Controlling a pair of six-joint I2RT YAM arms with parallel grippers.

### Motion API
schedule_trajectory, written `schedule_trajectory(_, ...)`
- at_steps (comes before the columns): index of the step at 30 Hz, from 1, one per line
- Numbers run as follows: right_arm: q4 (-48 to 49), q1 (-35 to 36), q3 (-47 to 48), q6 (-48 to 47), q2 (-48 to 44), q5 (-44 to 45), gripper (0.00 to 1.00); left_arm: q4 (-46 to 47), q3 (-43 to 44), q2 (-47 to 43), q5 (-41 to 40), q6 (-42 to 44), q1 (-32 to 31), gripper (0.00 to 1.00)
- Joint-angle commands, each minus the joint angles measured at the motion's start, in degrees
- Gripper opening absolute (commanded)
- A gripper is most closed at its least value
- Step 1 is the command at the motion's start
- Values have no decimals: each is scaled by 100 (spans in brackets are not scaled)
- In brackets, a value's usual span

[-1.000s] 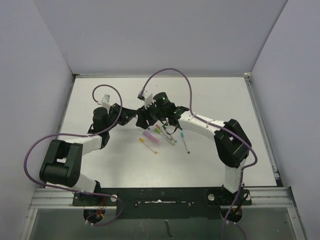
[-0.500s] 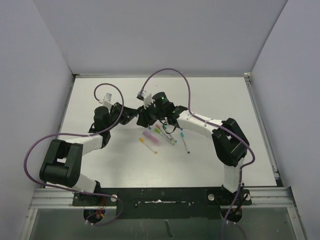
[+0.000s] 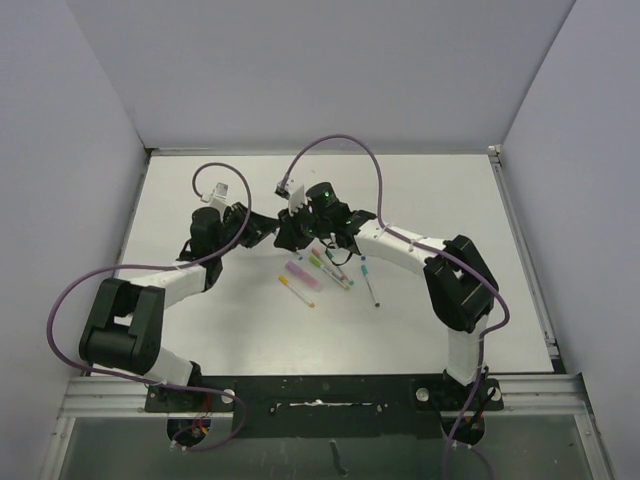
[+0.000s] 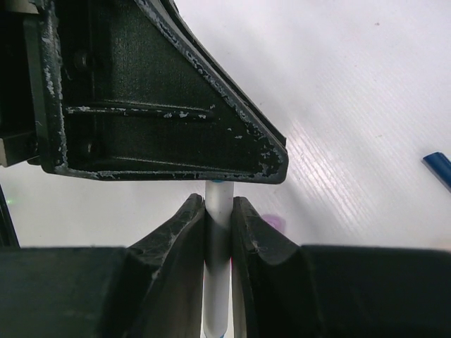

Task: Open the pen caps

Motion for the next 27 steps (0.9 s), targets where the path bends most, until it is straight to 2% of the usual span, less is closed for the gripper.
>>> schedule_trajectory(1, -7, -112, -92, 11, -253, -199, 0, -232, 714, 4, -352, 422, 210, 0)
schedule_trajectory(8, -32, -432, -1067, -6, -918, -313, 0, -302, 1401, 608, -30, 277, 1036, 0)
schedule_trajectory(13, -32, -743, -1484, -22, -1367, -249, 0, -441, 1552, 938, -19, 393, 1174, 0)
schedule_trajectory(15, -101, -908, -1510, -65, -1484, -77, 0, -555, 1594, 1066, 48, 442, 1179, 0)
schedule_trajectory(21, -752, -1567, -1194, -309, -1421, 1208, 0, -1291, 1856, 1508, 176, 755, 1178, 0)
schedule_trajectory(27, -874, -2300, -901, -367, -984, 1681, 0, -1869, 2022, 1884, 111, 1039, 1178, 0)
